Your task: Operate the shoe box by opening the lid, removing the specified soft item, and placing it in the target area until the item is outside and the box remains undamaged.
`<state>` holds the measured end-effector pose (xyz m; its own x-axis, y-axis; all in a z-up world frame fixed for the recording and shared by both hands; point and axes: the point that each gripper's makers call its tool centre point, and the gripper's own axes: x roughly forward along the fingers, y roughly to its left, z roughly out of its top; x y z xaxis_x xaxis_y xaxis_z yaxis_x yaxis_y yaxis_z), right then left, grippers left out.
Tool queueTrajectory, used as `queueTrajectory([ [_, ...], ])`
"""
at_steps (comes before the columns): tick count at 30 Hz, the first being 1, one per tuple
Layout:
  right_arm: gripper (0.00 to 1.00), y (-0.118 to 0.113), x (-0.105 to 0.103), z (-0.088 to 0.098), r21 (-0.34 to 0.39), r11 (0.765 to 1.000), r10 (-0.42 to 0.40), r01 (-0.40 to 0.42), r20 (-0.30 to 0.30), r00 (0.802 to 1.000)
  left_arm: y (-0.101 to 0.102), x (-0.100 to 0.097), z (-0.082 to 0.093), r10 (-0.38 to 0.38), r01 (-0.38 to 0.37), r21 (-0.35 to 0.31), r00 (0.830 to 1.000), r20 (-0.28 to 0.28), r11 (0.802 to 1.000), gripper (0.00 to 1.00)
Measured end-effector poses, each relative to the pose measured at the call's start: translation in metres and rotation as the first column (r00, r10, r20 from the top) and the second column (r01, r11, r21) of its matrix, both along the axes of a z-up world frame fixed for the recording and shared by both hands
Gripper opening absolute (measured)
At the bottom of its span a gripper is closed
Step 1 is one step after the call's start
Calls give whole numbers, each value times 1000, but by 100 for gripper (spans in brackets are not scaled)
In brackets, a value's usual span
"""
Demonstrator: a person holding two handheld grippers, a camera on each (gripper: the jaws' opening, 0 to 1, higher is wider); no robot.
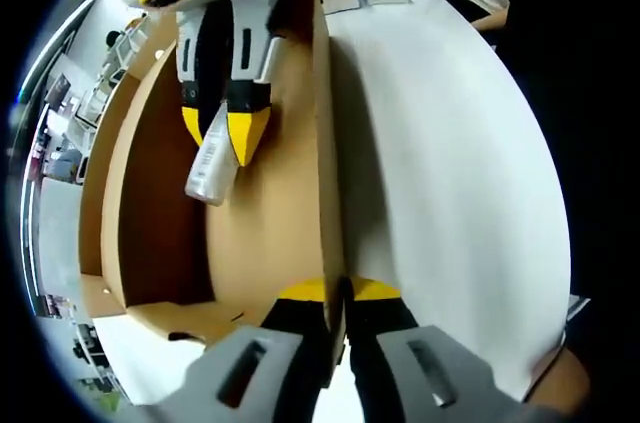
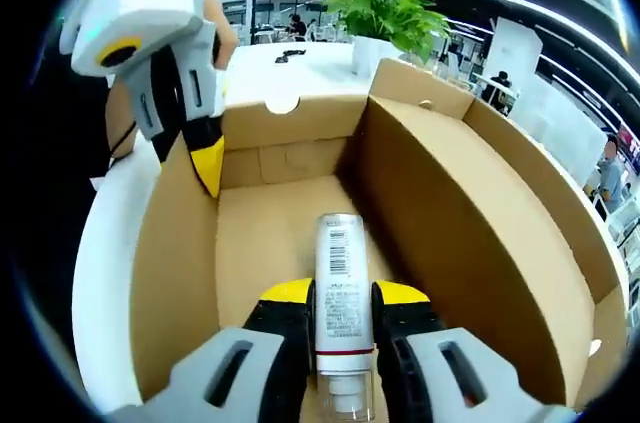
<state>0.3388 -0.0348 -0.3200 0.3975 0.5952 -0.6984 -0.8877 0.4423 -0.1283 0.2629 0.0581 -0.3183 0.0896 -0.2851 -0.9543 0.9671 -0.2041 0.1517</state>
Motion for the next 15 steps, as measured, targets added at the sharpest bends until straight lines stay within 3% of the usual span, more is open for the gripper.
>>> queueTrajectory([
  [2,21,0,-4,13,11,1000,-8,8,10,1000,0,1,0,4,-4,-3,1000,-1,1000,4],
  [11,21,-4,-8,25,5,1000,-23,22,39,999,0,1,0,0,0,-3,1000,0,1000,4],
  [12,21,-6,-8,40,-6,999,-46,47,113,992,0,1,0,0,0,-4,1000,0,1000,4],
  [14,21,-7,-8,41,-10,998,-54,55,117,992,0,1,0,0,0,-5,1000,0,1000,4],
  [15,21,-6,-6,47,-23,995,-89,94,159,983,0,2,0,-1,1,-5,1000,0,1000,4],
])
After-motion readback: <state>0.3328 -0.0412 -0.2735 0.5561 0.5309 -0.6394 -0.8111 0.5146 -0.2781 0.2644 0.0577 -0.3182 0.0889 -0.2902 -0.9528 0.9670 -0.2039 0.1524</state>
